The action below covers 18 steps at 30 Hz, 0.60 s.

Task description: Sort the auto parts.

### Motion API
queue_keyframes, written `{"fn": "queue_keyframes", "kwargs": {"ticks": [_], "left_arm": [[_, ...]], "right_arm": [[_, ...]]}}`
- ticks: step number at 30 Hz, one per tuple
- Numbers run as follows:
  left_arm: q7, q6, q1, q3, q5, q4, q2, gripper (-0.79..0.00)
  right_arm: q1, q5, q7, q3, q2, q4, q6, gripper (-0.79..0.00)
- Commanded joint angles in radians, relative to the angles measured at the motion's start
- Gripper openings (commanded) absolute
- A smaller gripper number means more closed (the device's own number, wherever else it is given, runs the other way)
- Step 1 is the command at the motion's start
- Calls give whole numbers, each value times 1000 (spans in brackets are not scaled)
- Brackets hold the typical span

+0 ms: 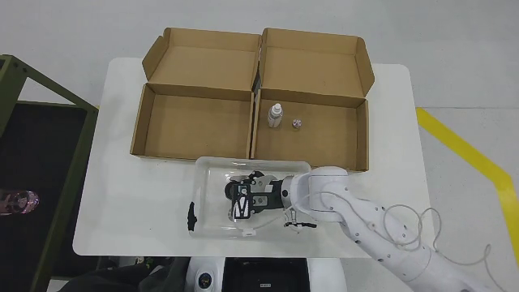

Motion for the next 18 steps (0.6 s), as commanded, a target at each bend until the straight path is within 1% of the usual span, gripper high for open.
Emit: {"fn": "queue_keyframes", "kwargs": {"ticks": [1,5,18], "left_arm": [[0,0,0,0,0,0,0,0],[0,0,0,0,0,0,0,0],[0,0,0,0,0,0,0,0]], "right_arm": [[2,-3,-1,-2,-2,9,-1,-369],[9,-7,-1,-5,-7,28,1,-326],[45,-7,-9,-42,-36,79,13,-314]]}}
